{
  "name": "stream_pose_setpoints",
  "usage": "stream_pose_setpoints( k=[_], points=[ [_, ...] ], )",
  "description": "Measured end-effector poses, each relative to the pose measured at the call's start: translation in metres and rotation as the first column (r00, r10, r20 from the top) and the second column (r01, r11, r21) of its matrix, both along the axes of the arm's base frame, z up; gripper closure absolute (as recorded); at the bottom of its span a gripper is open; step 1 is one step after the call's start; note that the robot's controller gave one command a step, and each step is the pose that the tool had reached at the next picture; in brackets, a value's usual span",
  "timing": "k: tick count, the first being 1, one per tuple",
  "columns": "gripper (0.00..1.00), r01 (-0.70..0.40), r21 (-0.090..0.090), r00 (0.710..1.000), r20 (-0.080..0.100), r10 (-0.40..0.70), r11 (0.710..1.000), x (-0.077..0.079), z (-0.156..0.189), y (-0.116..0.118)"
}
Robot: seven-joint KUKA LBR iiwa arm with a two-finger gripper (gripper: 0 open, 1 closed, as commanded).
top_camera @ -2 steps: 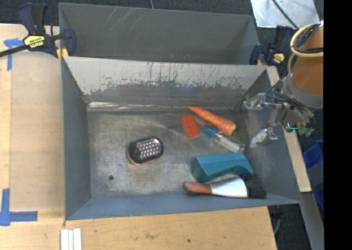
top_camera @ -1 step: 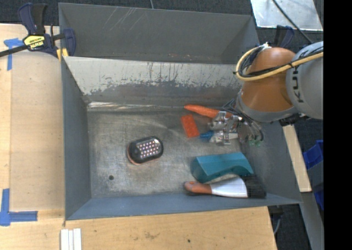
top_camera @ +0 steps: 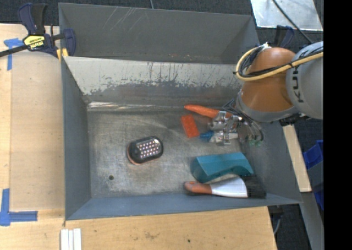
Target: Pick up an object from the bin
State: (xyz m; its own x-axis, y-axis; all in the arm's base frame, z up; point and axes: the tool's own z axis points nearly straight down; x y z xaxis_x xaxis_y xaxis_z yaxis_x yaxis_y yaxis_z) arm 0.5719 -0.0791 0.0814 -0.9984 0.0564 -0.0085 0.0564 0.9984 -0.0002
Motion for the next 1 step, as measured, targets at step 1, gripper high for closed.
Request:
stream_pose_setpoints(
  k=[1],
  points=[
    [1.0,-0.022,0.001,1.0,-0.013,0.022,1.0,-0.0021,0.0397,0.0027]
  ],
)
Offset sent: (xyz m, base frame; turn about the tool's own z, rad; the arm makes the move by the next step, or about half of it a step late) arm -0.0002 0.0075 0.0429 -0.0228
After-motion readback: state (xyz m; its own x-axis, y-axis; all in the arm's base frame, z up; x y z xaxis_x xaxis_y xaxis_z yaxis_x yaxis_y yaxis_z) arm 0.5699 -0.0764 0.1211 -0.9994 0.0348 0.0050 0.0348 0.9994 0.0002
